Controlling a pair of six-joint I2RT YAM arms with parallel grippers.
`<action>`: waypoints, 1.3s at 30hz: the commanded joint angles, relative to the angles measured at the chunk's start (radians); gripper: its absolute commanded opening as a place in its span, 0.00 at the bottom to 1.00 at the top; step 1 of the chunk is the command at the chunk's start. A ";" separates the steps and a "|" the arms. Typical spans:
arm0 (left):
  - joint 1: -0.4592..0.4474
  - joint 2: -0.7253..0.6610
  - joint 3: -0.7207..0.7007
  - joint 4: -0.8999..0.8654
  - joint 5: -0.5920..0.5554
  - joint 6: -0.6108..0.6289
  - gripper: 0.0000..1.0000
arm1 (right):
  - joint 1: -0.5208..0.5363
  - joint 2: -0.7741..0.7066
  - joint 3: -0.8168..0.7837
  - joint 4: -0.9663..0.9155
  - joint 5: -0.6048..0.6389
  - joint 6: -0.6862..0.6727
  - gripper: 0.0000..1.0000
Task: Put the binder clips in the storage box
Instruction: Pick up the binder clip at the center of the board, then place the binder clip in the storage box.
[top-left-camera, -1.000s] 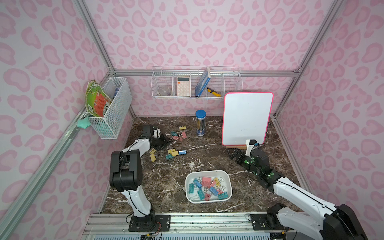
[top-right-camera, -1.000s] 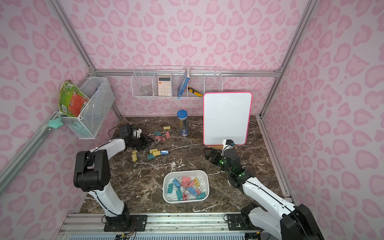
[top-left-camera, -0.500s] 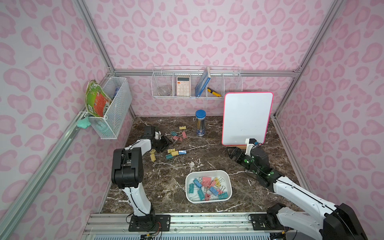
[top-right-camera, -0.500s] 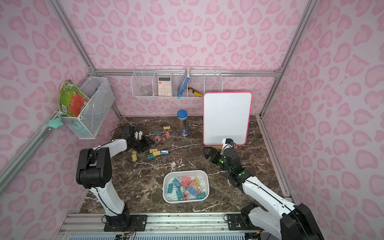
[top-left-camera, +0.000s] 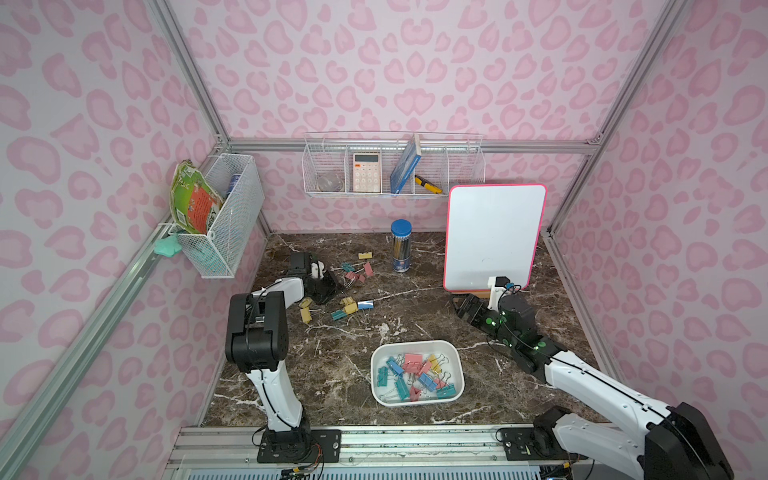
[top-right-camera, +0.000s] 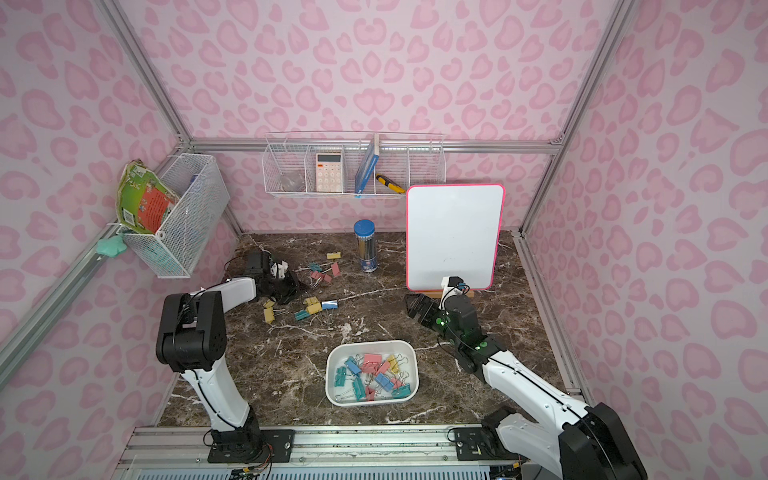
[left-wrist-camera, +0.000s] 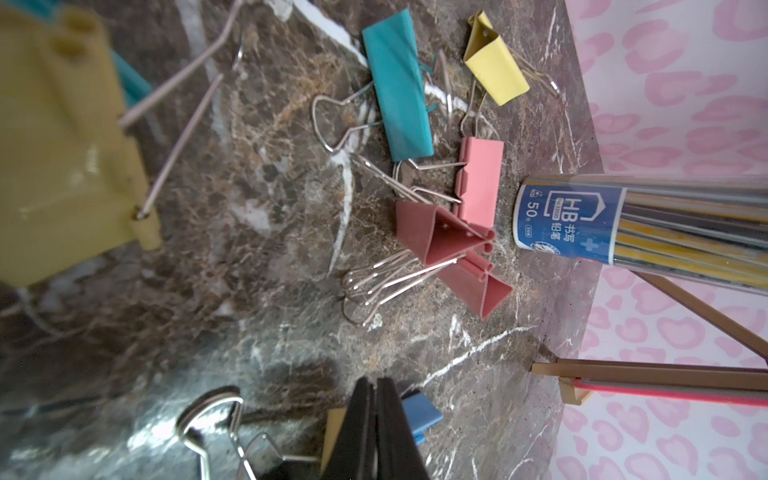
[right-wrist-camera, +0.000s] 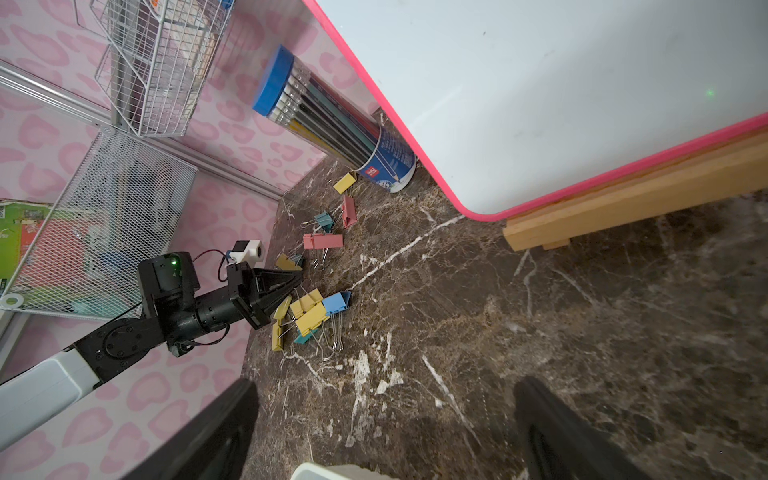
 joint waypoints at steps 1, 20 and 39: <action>-0.001 -0.038 -0.003 0.010 0.021 -0.003 0.05 | 0.003 -0.003 0.012 0.010 0.015 0.000 0.98; -0.296 -0.531 0.002 -0.131 0.051 0.162 0.00 | 0.002 0.046 0.021 0.063 0.021 -0.017 0.98; -0.878 -0.485 -0.163 -0.143 -0.228 0.327 0.00 | -0.056 0.066 0.017 0.080 -0.028 0.009 0.98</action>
